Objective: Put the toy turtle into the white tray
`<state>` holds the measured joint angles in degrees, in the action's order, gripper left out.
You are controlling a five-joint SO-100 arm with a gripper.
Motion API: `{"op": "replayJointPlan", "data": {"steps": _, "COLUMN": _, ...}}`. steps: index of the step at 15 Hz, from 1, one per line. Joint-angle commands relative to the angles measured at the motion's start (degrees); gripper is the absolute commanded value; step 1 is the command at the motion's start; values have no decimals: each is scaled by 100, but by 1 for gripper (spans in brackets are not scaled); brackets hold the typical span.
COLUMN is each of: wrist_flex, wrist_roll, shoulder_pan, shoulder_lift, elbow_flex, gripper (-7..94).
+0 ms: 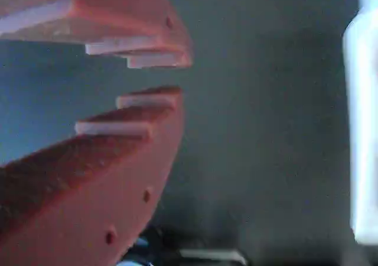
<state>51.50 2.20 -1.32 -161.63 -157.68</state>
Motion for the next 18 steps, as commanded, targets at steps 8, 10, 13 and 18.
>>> {"op": "replayJointPlan", "data": {"steps": 8, "wrist_flex": 1564, "wrist_roll": 141, "shoulder_pan": -70, "shoulder_lift": -2435, "elbow_flex": -1081, "gripper": 0}}
{"op": "replayJointPlan", "data": {"steps": 10, "wrist_flex": 1811, "wrist_roll": 193, "shoulder_pan": -18, "shoulder_lift": -2452, "elbow_flex": -1072, "gripper": 0}}
{"op": "replayJointPlan", "data": {"steps": 13, "wrist_flex": 2145, "wrist_roll": 387, "shoulder_pan": -44, "shoulder_lift": -2452, "elbow_flex": -1011, "gripper": 0}}
{"op": "replayJointPlan", "data": {"steps": 18, "wrist_flex": 2145, "wrist_roll": 360, "shoulder_pan": -53, "shoulder_lift": -2452, "elbow_flex": -1011, "gripper": 0}}
